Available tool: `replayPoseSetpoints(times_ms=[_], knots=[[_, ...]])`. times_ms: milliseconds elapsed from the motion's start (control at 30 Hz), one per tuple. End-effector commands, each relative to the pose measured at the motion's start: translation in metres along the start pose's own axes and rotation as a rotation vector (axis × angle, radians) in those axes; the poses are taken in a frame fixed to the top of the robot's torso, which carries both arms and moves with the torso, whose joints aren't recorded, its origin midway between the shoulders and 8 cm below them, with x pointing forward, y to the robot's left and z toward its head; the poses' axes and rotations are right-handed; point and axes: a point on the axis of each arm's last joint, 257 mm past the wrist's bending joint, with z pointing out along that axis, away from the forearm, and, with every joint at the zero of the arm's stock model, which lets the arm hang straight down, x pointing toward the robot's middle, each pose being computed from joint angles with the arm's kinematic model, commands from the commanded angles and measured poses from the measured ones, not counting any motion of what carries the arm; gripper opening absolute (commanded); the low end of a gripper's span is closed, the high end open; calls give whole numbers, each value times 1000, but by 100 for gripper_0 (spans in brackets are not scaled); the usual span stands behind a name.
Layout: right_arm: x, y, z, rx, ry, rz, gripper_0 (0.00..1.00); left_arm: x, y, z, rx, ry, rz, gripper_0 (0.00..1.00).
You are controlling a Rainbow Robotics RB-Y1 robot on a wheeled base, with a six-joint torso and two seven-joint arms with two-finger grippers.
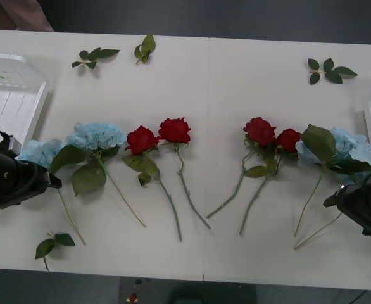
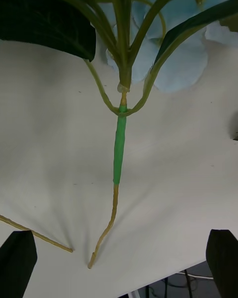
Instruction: Put the red flowers into the right box and the blue flowers into the left box
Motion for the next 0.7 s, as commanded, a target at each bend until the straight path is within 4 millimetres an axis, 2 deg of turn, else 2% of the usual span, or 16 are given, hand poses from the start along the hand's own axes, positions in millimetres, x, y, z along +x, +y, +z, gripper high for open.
replayPoseSetpoints(times_ms=[33, 267, 667, 700], knots=[[-7, 2, 2, -12, -18, 18, 100, -15, -14, 5, 17, -31, 12, 100], [-7, 2, 14, -16, -24, 32, 100, -13, -14, 25, -27, -29, 49, 100], [-11, -3, 26, -10, -39, 42, 100, -17, -17, 45, -51, -45, 58, 100], [-11, -4, 27, -7, -39, 41, 78, -18, -19, 48, -57, -44, 63, 100]])
